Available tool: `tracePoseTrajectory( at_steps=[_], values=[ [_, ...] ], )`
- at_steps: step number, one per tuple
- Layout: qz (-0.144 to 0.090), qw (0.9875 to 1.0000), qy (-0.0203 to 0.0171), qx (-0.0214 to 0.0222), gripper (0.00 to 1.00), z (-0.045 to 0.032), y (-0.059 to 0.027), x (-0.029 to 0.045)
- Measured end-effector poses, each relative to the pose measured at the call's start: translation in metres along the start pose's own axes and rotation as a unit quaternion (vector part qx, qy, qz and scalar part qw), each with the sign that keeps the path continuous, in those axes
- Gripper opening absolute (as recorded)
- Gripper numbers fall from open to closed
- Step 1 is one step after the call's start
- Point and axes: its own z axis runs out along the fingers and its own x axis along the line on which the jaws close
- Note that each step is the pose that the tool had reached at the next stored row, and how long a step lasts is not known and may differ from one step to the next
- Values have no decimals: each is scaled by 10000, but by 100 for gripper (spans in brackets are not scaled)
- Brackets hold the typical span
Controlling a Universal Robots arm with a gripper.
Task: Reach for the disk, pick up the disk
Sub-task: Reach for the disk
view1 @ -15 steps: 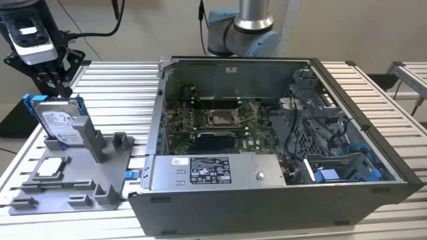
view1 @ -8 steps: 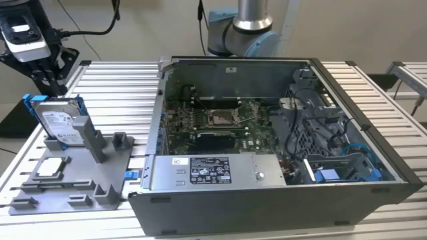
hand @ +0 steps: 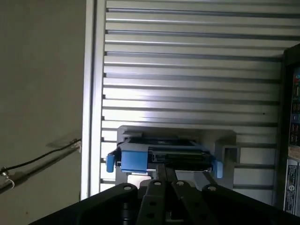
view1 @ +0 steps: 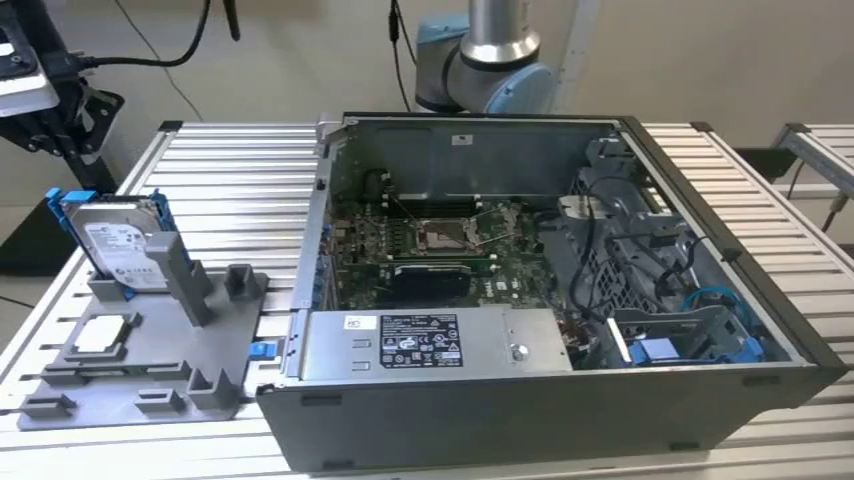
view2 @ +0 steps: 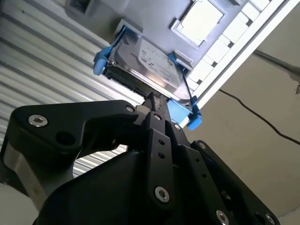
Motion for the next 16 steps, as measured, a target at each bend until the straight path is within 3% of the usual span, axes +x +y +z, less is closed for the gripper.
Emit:
tracePoseTrajectory(
  at_steps=[5,7,16],
  values=[
    [0,10000,0,0,0,12,80,221],
    [0,10000,0,0,0,15,114,274],
    [0,10000,0,1,0,16,125,281]
  ],
)
